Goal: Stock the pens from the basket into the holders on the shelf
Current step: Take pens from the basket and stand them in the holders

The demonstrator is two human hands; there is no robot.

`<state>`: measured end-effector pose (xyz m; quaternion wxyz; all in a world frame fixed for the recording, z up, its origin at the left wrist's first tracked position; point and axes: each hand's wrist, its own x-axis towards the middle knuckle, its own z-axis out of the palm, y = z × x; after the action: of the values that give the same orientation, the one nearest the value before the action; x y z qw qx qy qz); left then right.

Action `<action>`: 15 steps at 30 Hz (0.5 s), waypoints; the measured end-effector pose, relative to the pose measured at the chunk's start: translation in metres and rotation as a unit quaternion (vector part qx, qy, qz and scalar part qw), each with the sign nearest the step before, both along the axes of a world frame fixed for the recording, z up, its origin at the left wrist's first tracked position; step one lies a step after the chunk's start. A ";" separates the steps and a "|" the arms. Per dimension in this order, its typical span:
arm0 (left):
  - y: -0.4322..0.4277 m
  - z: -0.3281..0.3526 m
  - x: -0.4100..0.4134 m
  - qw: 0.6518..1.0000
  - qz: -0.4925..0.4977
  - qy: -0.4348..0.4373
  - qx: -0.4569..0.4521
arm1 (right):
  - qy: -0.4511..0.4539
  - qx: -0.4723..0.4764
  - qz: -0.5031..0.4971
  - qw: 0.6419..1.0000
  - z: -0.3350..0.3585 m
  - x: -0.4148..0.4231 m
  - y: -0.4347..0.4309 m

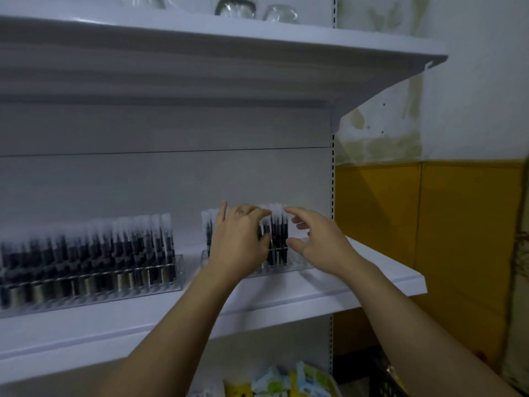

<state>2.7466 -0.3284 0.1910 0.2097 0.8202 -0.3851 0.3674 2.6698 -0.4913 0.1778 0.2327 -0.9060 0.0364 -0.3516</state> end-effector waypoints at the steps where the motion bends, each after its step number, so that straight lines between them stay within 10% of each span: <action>1: 0.006 -0.004 -0.005 1.000 -0.002 -0.002 0.001 | -0.004 -0.008 0.001 1.000 -0.002 -0.005 0.006; 15: 0.108 -0.103 -0.063 0.998 -0.028 0.033 0.038 | 0.021 -0.055 0.065 0.996 -0.087 -0.065 0.105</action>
<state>2.6838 -0.2203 0.0878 0.2010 0.8281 -0.4142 0.3197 2.6047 -0.3864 0.0905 0.2041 -0.9250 -0.0374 -0.3182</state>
